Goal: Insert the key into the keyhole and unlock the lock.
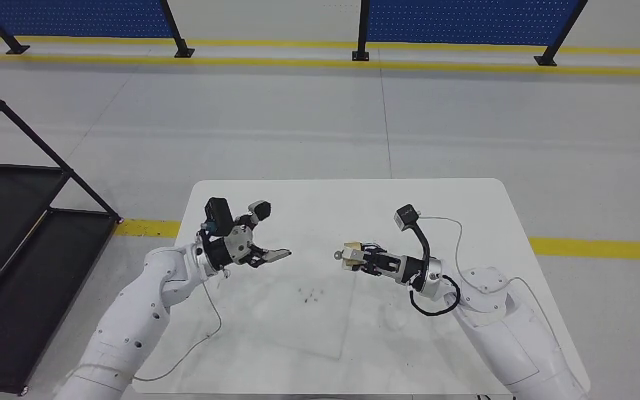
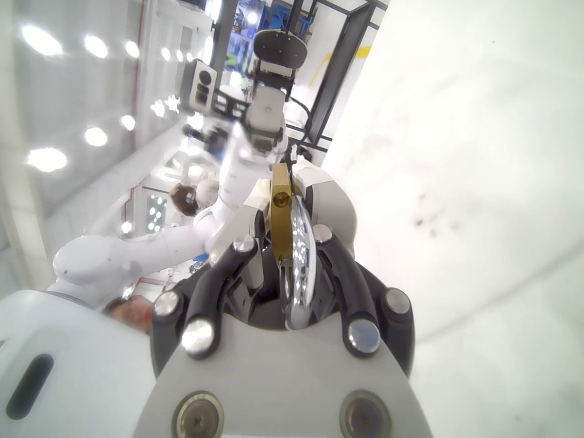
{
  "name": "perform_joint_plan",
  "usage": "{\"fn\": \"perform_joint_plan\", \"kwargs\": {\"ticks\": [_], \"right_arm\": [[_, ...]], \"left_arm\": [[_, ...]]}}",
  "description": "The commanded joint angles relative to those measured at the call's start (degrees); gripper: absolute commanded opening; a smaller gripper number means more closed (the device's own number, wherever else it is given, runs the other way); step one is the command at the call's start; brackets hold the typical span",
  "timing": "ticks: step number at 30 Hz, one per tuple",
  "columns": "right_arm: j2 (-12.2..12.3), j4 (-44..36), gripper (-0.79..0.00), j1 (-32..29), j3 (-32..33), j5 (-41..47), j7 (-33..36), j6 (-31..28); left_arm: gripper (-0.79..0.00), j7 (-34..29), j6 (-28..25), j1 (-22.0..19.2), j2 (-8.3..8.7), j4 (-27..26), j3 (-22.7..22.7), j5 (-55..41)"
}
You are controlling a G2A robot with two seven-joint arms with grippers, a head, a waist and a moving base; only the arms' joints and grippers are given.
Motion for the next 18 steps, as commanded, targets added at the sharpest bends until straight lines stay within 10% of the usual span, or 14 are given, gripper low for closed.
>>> {"fn": "perform_joint_plan", "kwargs": {"ticks": [1, 11, 18], "right_arm": [[0.0, 0.0, -0.785, 0.0, 0.0, 0.0, 0.0, 0.0], [0.01, 0.13, -0.785, -0.07, 0.07, -0.31, -0.38, 0.22], [1.17, -2.33, -0.785, -2.22, 2.4, -14.02, -5.13, 12.35]], "left_arm": [[0.0, -0.24, 0.02, 0.18, 0.03, 0.37, -0.3, -0.79], [0.0, -0.24, 0.02, 0.18, 0.03, 0.37, -0.3, -0.79], [0.0, -0.24, 0.02, 0.18, 0.03, 0.37, -0.3, -0.79]]}}
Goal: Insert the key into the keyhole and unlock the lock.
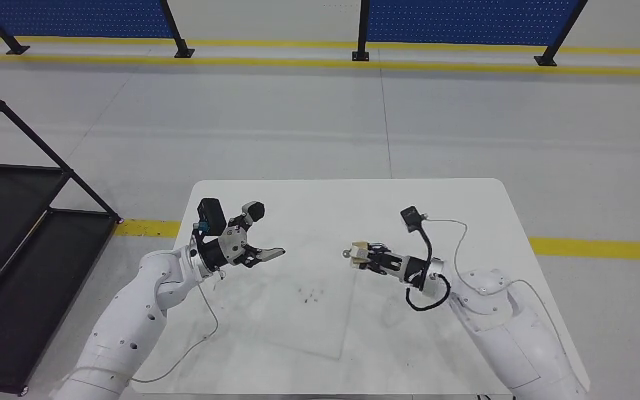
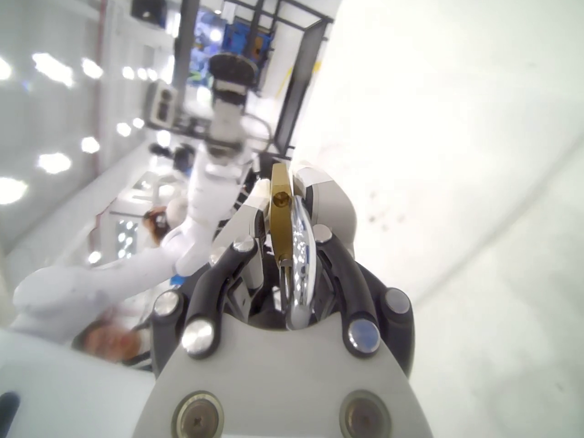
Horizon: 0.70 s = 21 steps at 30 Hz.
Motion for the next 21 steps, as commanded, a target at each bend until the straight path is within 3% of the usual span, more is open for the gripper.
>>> {"fn": "perform_joint_plan", "kwargs": {"ticks": [1, 7, 12, 21], "right_arm": [[0.36, -1.57, -0.785, -0.78, 0.73, -4.43, -1.46, 4.84], [1.63, -6.41, -0.785, -3.79, 2.37, -16.83, -1.32, 14.84], [2.06, -7.34, -0.785, -5.2, 1.06, -24.0, 0.72, 18.94], [1.54, -3.9, -0.785, -3.24, -1.57, -26.44, 2.96, 23.11]], "left_arm": [[0.0, 0.0, 0.0, 0.0, 0.0, 0.0, 0.0, 0.0], [0.0, 0.0, 0.0, 0.0, 0.0, 0.0, 0.0, 0.0], [0.0, 0.0, 0.0, 0.0, 0.0, 0.0, 0.0, 0.0], [0.0, 0.0, 0.0, 0.0, 0.0, 0.0, 0.0, 0.0]]}}
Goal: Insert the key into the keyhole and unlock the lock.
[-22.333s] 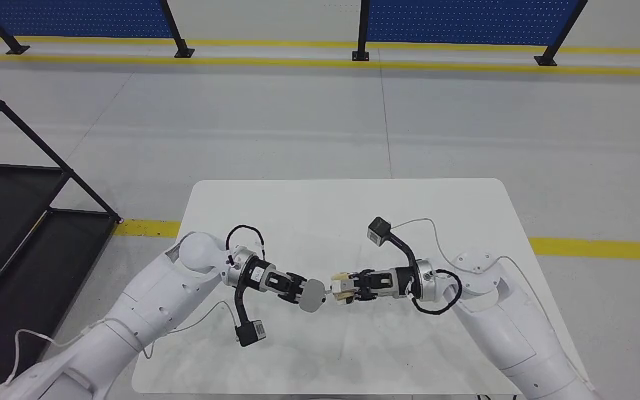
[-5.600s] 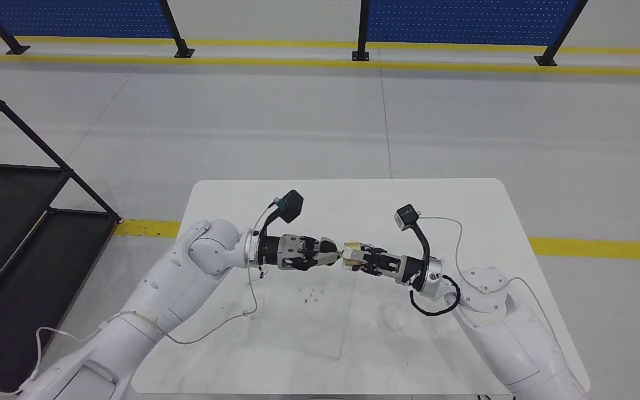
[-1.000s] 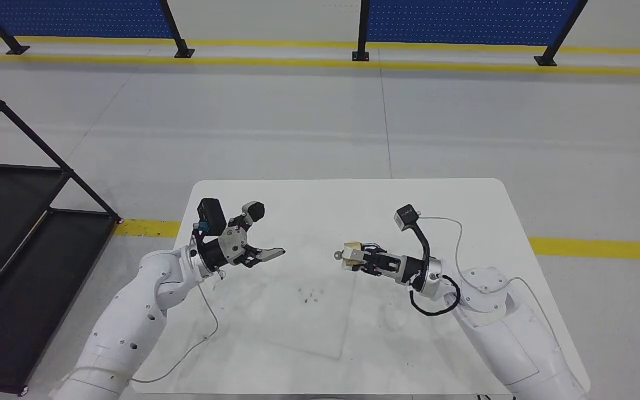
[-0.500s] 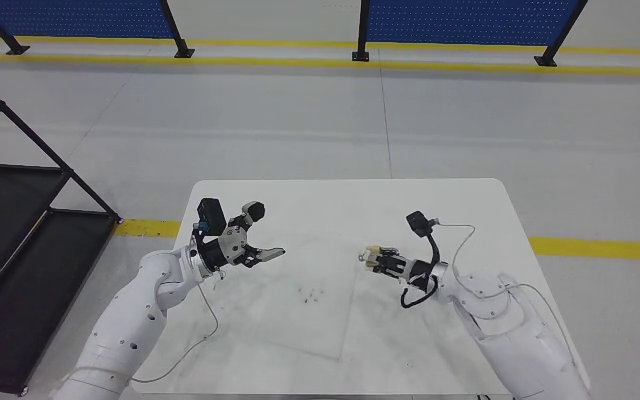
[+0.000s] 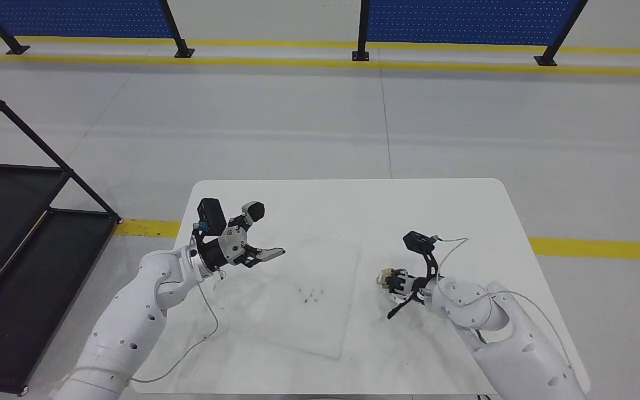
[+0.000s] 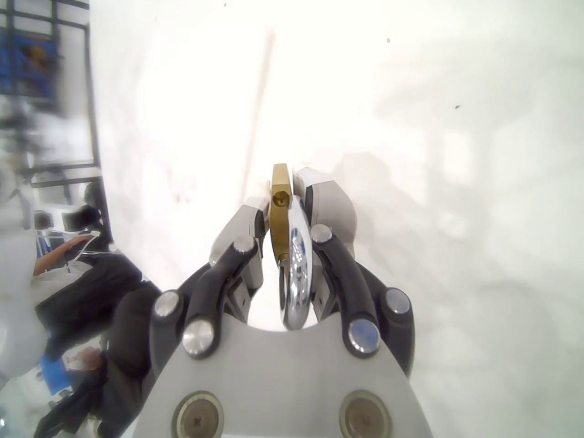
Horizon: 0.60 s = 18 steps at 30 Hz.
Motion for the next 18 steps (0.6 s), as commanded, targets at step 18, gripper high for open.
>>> {"fn": "perform_joint_plan", "kwargs": {"ticks": [18], "right_arm": [[-0.83, -0.36, -0.585, 1.6, -3.55, -9.09, -1.41, 7.99]], "left_arm": [[0.0, 0.0, 0.0, 0.0, 0.0, 0.0, 0.0, 0.0]]}}
